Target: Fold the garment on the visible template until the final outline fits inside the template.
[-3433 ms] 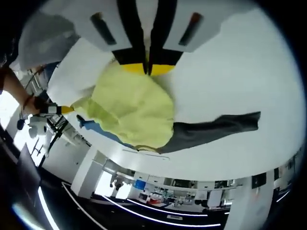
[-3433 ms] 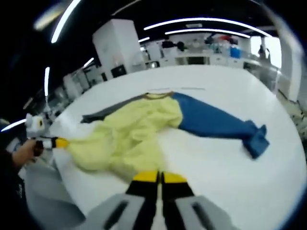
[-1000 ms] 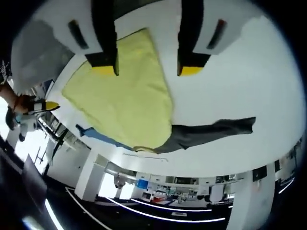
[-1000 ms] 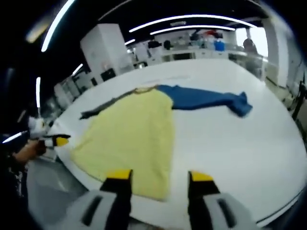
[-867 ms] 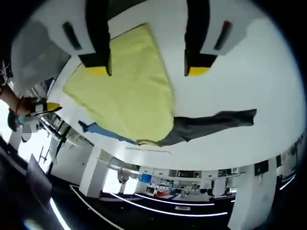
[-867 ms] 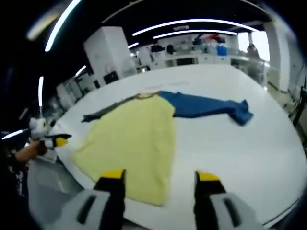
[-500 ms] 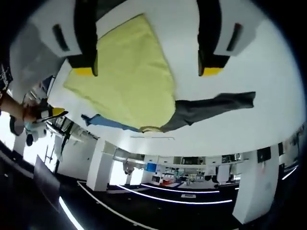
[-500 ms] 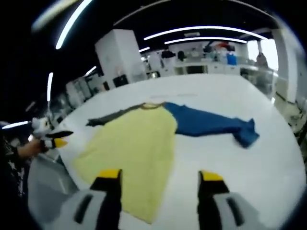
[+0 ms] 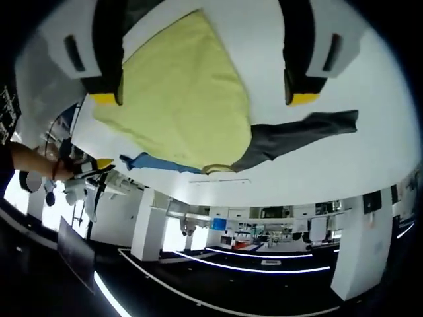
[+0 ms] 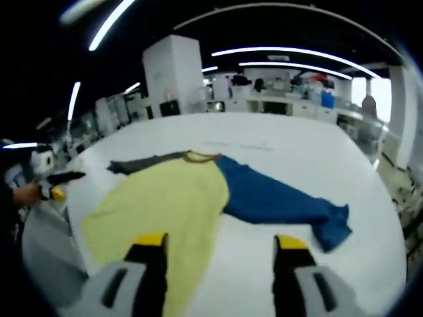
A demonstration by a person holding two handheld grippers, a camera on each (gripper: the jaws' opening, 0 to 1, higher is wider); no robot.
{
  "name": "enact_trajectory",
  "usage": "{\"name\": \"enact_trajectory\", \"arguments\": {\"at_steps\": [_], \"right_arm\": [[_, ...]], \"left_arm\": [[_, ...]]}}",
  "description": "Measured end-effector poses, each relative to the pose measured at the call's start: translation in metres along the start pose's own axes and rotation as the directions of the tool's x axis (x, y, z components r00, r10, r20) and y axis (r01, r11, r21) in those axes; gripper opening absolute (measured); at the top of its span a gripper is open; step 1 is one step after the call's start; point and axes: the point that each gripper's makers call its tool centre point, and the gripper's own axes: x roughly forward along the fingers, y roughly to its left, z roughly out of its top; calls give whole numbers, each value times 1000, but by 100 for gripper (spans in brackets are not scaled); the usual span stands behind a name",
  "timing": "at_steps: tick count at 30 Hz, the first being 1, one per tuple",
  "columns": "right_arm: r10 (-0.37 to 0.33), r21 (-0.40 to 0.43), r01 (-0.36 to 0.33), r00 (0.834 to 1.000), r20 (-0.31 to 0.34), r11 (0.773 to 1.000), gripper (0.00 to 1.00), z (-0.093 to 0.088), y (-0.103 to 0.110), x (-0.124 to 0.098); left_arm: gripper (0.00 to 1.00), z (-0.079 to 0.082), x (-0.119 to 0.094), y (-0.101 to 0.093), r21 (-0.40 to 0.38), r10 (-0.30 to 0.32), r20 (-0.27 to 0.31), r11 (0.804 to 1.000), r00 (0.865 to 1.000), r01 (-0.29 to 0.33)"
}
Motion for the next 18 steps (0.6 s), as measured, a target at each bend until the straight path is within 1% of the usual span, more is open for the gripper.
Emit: {"name": "enact_trajectory", "arguments": {"at_steps": [6, 9, 12, 14, 16, 18], "right_arm": [[20, -78, -20, 1000, -7, 997, 61, 12, -9, 25], [33, -115, -36, 999, -25, 993, 57, 14, -12, 37], [18, -165, -26, 999, -48, 986, 51, 17, -24, 52], [16, -184, -28, 998, -63, 983, 47, 16, -27, 56], [25, -193, -38, 998, -65, 981, 43, 18, -27, 59], [31, -193, -44, 997, -66, 980, 40, 19, -27, 63]], "left_arm": [[99, 2, 5, -3, 14, -10, -3, 1000, 1000, 10], [99, 1, 7, 1, 30, -2, -3, 1000, 1000, 2], [99, -2, 9, 7, 48, 16, -13, 999, 1000, -16], [99, -4, 9, 10, 53, 26, -17, 998, 1000, -25], [98, -2, 8, 13, 45, 36, -2, 998, 999, -36], [98, -2, 7, 13, 39, 37, -2, 999, 999, -37]]}}
